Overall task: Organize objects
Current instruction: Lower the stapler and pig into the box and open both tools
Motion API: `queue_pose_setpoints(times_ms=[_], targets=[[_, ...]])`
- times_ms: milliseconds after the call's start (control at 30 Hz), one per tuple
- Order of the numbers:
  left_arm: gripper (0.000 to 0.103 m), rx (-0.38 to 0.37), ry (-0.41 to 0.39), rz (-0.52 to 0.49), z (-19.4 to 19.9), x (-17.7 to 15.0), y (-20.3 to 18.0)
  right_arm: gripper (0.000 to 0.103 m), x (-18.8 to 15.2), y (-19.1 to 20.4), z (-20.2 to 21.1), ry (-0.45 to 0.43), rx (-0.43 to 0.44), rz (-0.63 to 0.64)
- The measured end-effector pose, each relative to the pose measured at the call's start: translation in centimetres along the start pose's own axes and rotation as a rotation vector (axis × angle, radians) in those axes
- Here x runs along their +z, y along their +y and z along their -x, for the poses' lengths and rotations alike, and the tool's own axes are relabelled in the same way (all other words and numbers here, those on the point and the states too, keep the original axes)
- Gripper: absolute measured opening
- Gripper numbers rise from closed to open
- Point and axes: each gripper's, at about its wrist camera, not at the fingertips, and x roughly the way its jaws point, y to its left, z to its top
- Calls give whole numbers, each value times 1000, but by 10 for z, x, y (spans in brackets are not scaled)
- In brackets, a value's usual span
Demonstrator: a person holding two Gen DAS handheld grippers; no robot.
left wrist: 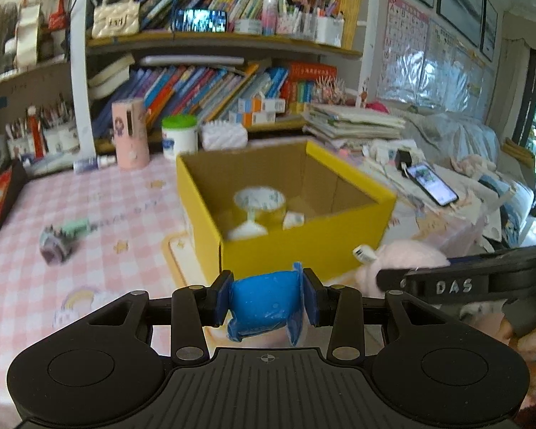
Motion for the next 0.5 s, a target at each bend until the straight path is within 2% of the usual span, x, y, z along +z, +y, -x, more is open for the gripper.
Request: queue_pose_setpoints(times_ms=[300, 500], targets=[[39, 41, -64, -32, -39, 47, -14, 85, 78, -22, -2, -185, 52, 49], [39, 84, -21, -52, -79, 61, -23, 85, 122, -24, -28, -212, 107, 109]])
